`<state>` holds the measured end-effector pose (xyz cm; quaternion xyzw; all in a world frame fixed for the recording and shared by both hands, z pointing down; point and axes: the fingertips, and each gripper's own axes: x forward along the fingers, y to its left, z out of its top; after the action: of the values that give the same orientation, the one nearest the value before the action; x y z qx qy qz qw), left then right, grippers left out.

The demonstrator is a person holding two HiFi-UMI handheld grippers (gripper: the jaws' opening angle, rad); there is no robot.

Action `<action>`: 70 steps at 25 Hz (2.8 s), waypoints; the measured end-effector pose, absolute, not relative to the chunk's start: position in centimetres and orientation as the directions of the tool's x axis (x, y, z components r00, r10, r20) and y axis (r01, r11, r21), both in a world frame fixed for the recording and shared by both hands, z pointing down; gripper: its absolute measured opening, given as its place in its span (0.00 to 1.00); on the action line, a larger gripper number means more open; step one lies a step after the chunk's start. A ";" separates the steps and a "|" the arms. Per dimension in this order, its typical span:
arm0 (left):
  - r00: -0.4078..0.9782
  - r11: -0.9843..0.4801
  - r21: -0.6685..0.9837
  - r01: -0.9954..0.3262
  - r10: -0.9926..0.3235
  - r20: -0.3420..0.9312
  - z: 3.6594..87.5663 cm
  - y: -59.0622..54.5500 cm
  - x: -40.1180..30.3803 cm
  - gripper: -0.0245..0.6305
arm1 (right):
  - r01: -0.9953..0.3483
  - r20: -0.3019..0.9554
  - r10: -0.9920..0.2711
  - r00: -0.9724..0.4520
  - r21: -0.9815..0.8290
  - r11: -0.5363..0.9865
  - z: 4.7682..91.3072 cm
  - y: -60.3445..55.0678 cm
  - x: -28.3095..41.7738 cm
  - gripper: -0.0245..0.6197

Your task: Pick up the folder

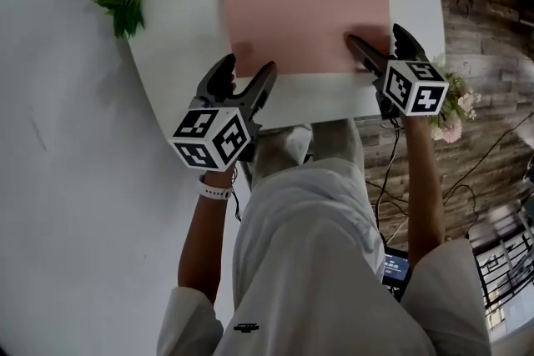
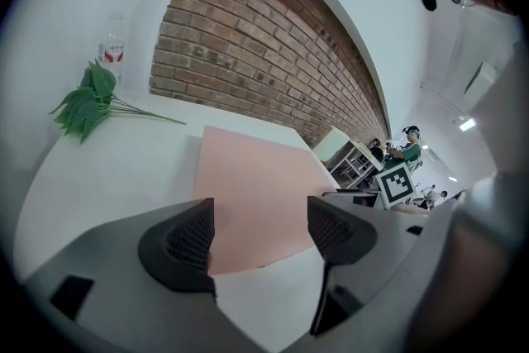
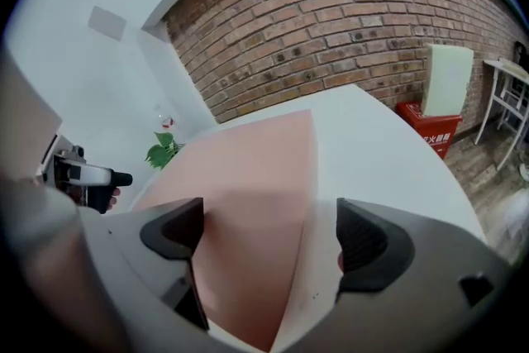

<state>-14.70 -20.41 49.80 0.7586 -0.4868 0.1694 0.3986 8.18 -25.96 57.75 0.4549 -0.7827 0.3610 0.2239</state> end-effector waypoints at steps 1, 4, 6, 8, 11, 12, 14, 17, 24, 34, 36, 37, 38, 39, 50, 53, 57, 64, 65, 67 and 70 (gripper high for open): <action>0.467 -0.206 0.439 -0.875 -0.603 0.646 50.0 -20.6 -14.8 0.55 | -0.871 0.676 -0.549 -0.492 -0.379 0.314 57.9 -25.9 8.2 0.82; 0.457 -0.193 0.438 -0.878 -0.611 0.647 50.6 -21.3 -15.3 0.55 | -0.859 0.665 -0.547 -0.509 -0.431 0.276 58.1 -25.5 8.2 0.80; 0.443 -0.179 0.432 -0.884 -0.617 0.650 51.2 -21.8 -15.9 0.55 | -0.857 0.662 -0.549 -0.510 -0.444 0.262 58.2 -25.4 8.0 0.78; 0.427 -0.162 0.425 -0.890 -0.622 0.656 51.9 -22.4 -16.5 0.55 | -0.856 0.661 -0.549 -0.512 -0.445 0.263 58.2 -25.4 8.0 0.79; 0.410 -0.136 0.425 -0.895 -0.625 0.664 53.0 -23.1 -17.5 0.55 | -0.852 0.660 -0.542 -0.520 -0.450 0.269 58.2 -25.4 8.0 0.79; 0.410 -0.125 0.433 -0.893 -0.623 0.666 53.4 -23.3 -17.8 0.55 | -0.850 0.660 -0.540 -0.523 -0.449 0.274 58.2 -25.5 8.0 0.80; 0.414 -0.110 0.447 -0.888 -0.616 0.670 54.3 -23.7 -18.2 0.55 | -0.848 0.658 -0.537 -0.528 -0.442 0.292 58.3 -25.6 7.9 0.80; 0.425 -0.102 0.464 -0.880 -0.606 0.672 55.4 -24.2 -18.4 0.55 | -0.844 0.657 -0.530 -0.536 -0.435 0.314 58.3 -25.7 7.8 0.80; 0.471 -0.056 0.545 -0.836 -0.582 0.663 57.2 -24.2 -17.8 0.55 | -0.831 0.642 -0.530 -0.555 -0.462 0.310 58.2 -25.5 7.4 0.77; 0.440 -0.015 0.565 -0.825 -0.646 0.624 57.3 -24.5 -18.0 0.55 | -0.829 0.628 -0.546 -0.554 -0.473 0.298 58.0 -24.9 6.6 0.69; 0.436 -0.023 0.556 -0.831 -0.648 0.625 57.1 -24.6 -18.0 0.55 | -0.831 0.623 -0.555 -0.551 -0.467 0.301 57.9 -24.9 6.6 0.69; 0.434 -0.024 0.553 -0.833 -0.650 0.624 57.0 -24.6 -18.1 0.55 | -0.831 0.619 -0.559 -0.552 -0.465 0.305 57.8 -24.9 6.5 0.68; 0.430 -0.022 0.552 -0.833 -0.653 0.623 56.7 -24.6 -18.2 0.55 | -0.829 0.614 -0.561 -0.555 -0.466 0.309 57.6 -24.9 6.4 0.68; 0.425 -0.018 0.551 -0.834 -0.657 0.622 56.5 -24.5 -18.3 0.55 | -0.826 0.610 -0.562 -0.559 -0.468 0.315 57.4 -25.0 6.2 0.68; 0.369 0.011 0.540 -0.842 -0.719 0.589 53.0 -22.0 -19.1 0.55 | -0.811 0.563 -0.585 -0.584 -0.443 0.382 53.5 -24.3 5.4 0.68; 0.362 0.004 0.538 -0.843 -0.734 0.574 51.6 -21.3 -19.0 0.55 | -0.812 0.549 -0.599 -0.582 -0.435 0.390 52.0 -23.6 5.5 0.68; 0.360 -0.008 0.539 -0.842 -0.754 0.549 49.6 -20.4 -18.7 0.55 | -0.814 0.530 -0.619 -0.580 -0.420 0.402 49.8 -22.8 5.8 0.68; 0.365 -0.044 0.544 -0.838 -0.787 0.498 46.1 -18.8 -18.4 0.55 | -0.819 0.490 -0.658 -0.572 -0.389 0.422 46.0 -21.1 6.2 0.68; 0.367 -0.052 0.543 -0.838 -0.790 0.491 45.6 -18.6 -18.4 0.55 | -0.821 0.484 -0.664 -0.569 -0.386 0.422 45.4 -20.9 6.2 0.68; 0.370 -0.065 0.540 -0.839 -0.796 0.480 44.5 -18.2 -18.5 0.55 | -0.823 0.473 -0.676 -0.565 -0.381 0.421 44.4 -20.3 6.2 0.68; 0.375 -0.083 0.537 -0.840 -0.803 0.463 43.0 -17.6 -18.7 0.55 | -0.826 0.456 -0.692 -0.559 -0.374 0.421 42.8 -19.4 6.0 0.68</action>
<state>-18.66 -17.57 42.95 0.7354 -0.5584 0.0240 0.3831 6.02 -19.43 42.77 0.4547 -0.8348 0.2876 0.1163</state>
